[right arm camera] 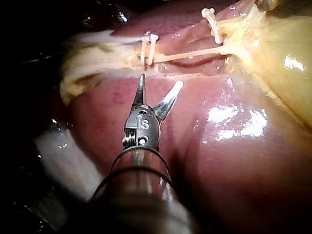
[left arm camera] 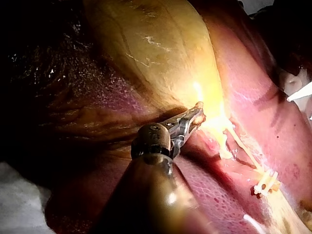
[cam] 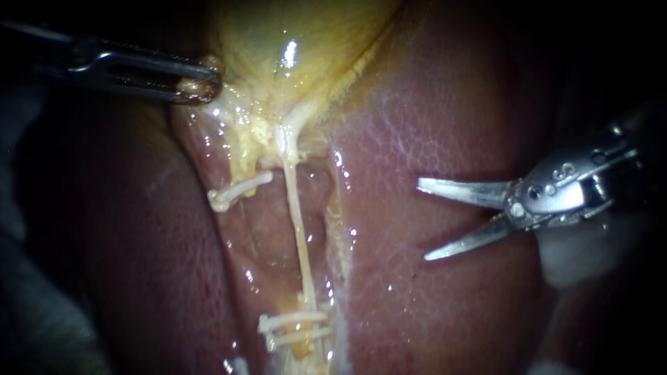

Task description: Go back from the cut left tube

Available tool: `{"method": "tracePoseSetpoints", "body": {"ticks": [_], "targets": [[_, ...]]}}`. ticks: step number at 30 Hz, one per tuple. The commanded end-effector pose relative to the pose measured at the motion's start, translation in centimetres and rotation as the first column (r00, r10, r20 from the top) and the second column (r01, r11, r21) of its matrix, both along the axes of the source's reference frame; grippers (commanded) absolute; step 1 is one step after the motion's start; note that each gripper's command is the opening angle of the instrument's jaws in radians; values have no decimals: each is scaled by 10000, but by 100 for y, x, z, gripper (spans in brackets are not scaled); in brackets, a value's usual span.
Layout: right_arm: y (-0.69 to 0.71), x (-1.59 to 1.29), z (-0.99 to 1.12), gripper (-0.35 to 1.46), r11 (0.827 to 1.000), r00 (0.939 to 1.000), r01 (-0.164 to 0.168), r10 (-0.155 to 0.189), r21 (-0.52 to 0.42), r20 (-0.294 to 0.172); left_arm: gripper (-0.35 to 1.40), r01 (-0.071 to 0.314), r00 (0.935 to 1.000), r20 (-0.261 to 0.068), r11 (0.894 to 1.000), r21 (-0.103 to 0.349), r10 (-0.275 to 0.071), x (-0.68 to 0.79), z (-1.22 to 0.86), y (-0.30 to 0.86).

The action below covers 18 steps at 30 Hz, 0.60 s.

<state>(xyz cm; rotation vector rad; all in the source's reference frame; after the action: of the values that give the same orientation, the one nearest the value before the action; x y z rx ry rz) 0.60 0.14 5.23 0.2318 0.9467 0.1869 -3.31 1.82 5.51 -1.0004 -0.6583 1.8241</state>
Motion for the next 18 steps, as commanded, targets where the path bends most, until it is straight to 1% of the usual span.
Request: {"method": "tracePoseSetpoints", "body": {"ticks": [1, 3, 6, 11, 13, 15, 18], "targets": [[0, 0, 0, 145, 10000, 10000, -4, 4, 8, -5, -35, 24, 10000, -32, 10000, -27, -24, -4, 2, -2], [-1, 0, 0, 145, 10000, 10000, -1, 1, 7, -6, -35, 80, 9999, -80, 9999, -77, -81, -10, 7, -4], [-1, -1, 1, 145, 10000, 10000, 3, -3, 4, -8, -35, 11, 10000, -22, 10000, -54, -11, -21, 15, -8], [-2, -1, 1, 145, 10000, 10000, 22, -22, 7, 15, -35, -102, 9999, 58, 9999, -55, 102, -47, 35, -17], [-2, -1, 1, 145, 10000, 10000, 23, -23, 5, 14, -35, -167, 9998, 103, 9998, -49, 168, -55, 41, -20], [-2, -1, 1, 145, 10000, 10000, 40, -40, 9, 38, -35, -214, 9997, 89, 9997, -73, 215, -59, 48, -24], [-2, -1, 1, 145, 10000, 10000, 39, -40, 9, 38, -35, -260, 9997, 40, 9996, -85, 261, -60, 53, -26]]}}
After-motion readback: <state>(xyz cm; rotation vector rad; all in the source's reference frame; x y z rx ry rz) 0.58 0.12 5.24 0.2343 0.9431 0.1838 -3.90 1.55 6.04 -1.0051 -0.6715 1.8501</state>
